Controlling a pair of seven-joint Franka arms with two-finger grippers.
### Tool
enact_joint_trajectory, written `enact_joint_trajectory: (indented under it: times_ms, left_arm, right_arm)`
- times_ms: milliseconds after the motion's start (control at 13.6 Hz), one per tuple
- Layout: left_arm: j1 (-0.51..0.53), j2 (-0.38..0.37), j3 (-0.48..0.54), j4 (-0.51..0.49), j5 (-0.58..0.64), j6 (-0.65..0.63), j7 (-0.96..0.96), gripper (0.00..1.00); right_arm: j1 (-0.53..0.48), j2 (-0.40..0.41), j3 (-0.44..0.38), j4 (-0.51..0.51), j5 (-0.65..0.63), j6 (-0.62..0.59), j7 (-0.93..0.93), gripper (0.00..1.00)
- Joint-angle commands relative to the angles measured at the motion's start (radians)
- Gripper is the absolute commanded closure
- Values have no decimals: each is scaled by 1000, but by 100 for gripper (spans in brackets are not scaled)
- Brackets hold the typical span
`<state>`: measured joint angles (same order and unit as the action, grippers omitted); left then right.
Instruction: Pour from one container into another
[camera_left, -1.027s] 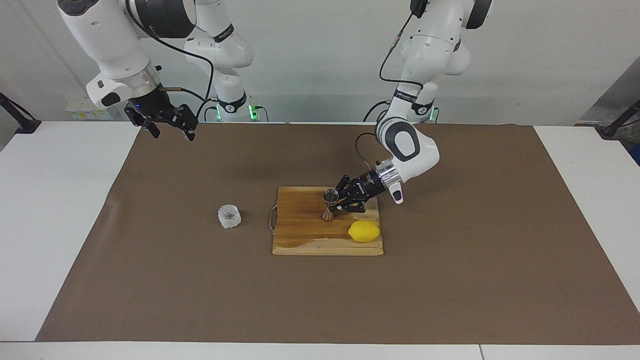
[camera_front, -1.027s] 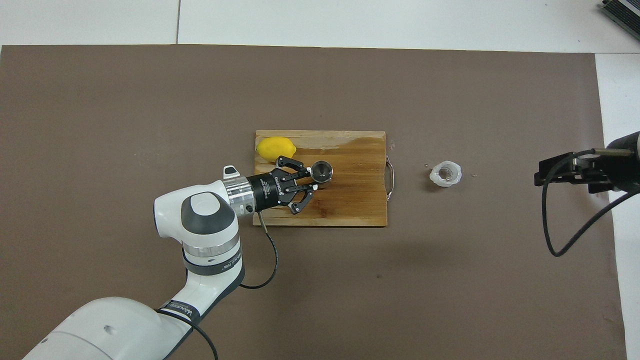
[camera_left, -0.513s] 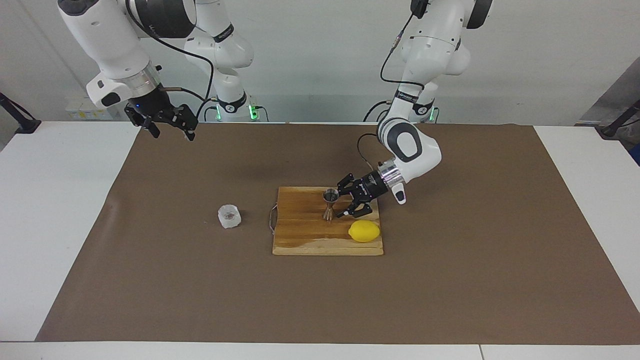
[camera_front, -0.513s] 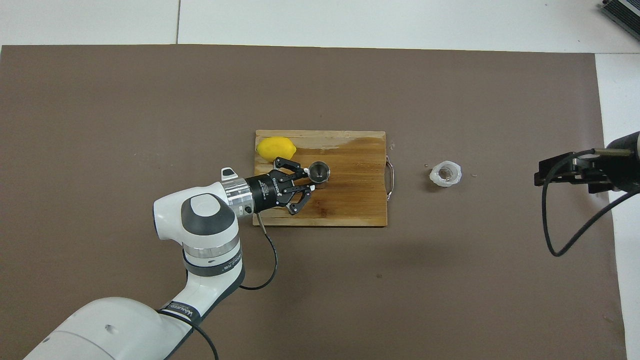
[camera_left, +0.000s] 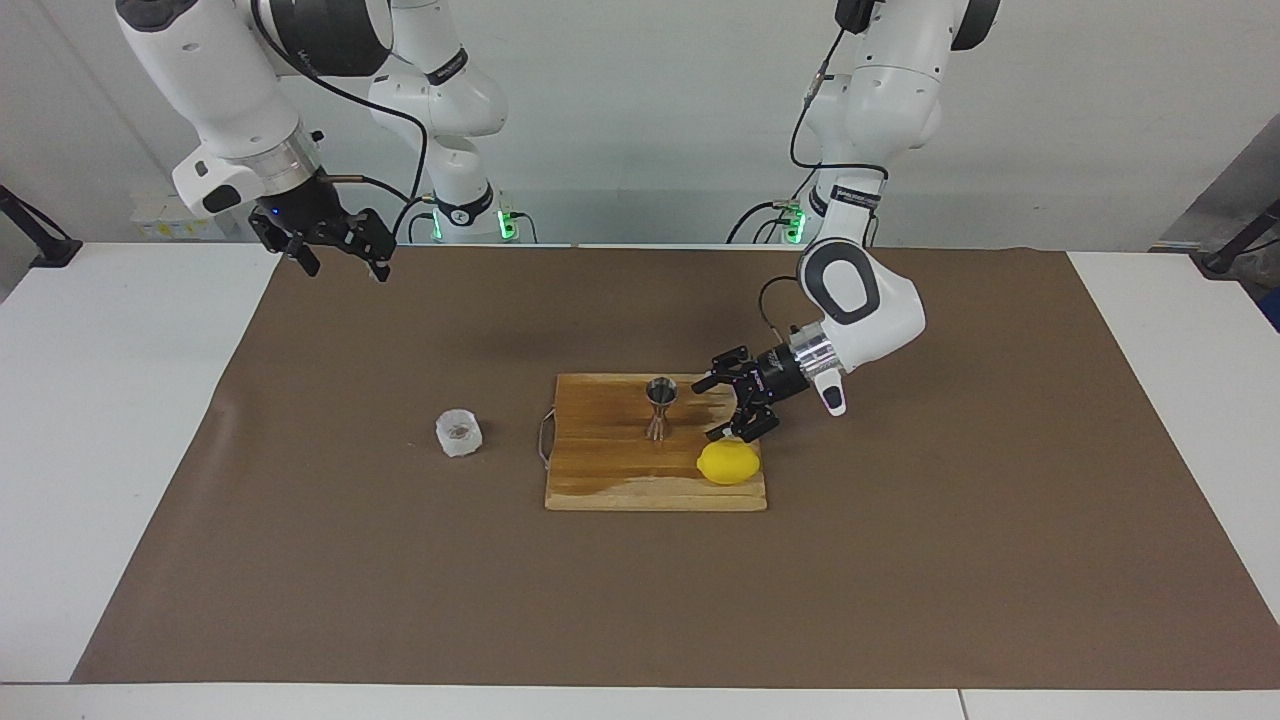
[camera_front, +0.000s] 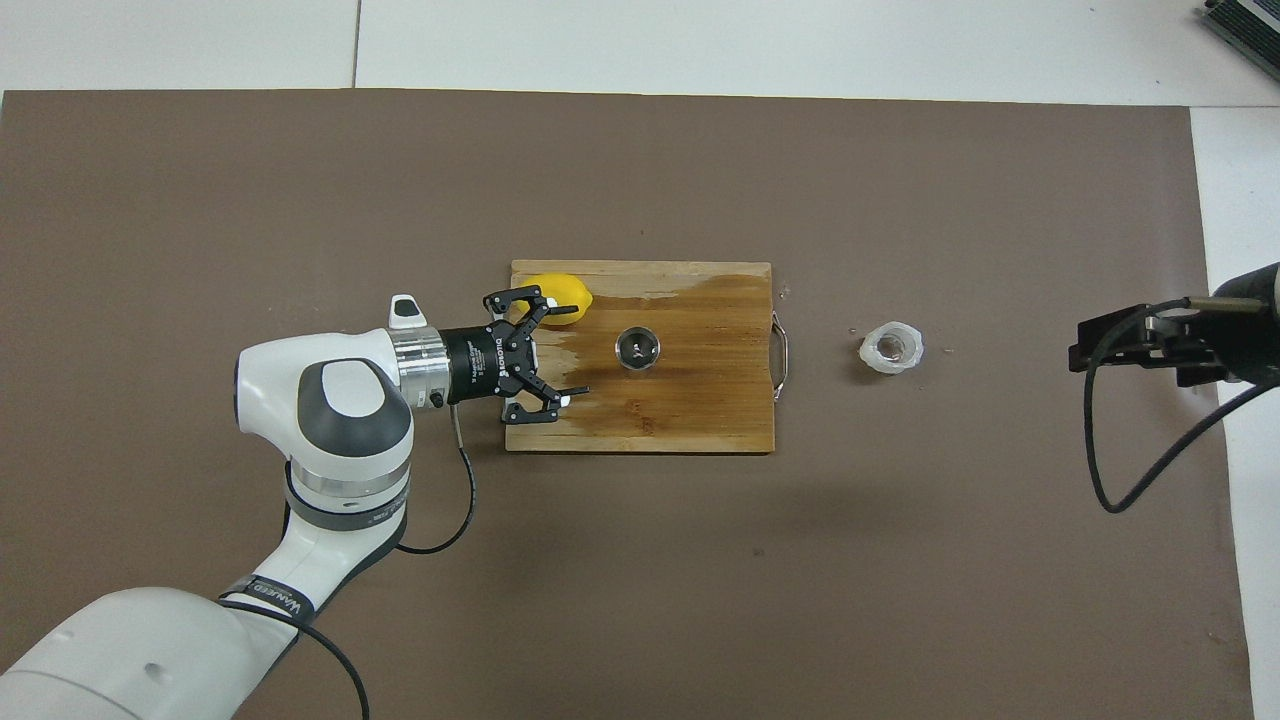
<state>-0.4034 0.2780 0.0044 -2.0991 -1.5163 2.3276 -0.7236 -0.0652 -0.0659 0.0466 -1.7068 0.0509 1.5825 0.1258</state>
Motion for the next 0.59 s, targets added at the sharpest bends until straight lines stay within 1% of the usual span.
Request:
enact_joint_trajectory:
  times_ms: [0, 73, 147, 293, 367, 513]
  left_arm:
    - [50, -58, 5, -15, 189, -91, 1, 0]
    - [72, -72, 5, -4, 270, -128, 4, 0]
    - [84, -75, 5, 42, 353, -160, 3, 0]
    - [104, -74, 6, 118, 570, -238, 9, 0]
    - [121, -74, 6, 152, 650, -282, 12, 0]
    - [149, -74, 6, 218, 747, -352, 10, 0]
  right_arm:
    - [-8, -5, 4, -4, 15, -4, 9, 0]
    - [-8, -5, 4, -4, 15, -4, 9, 0]
    - [-8, -5, 4, -4, 15, -4, 9, 0]
    - [-8, -5, 6, -4, 15, -4, 9, 0]
    - [-8, -5, 4, -4, 15, -4, 9, 0]
    - [-8, -5, 4, -5, 15, -4, 9, 0]
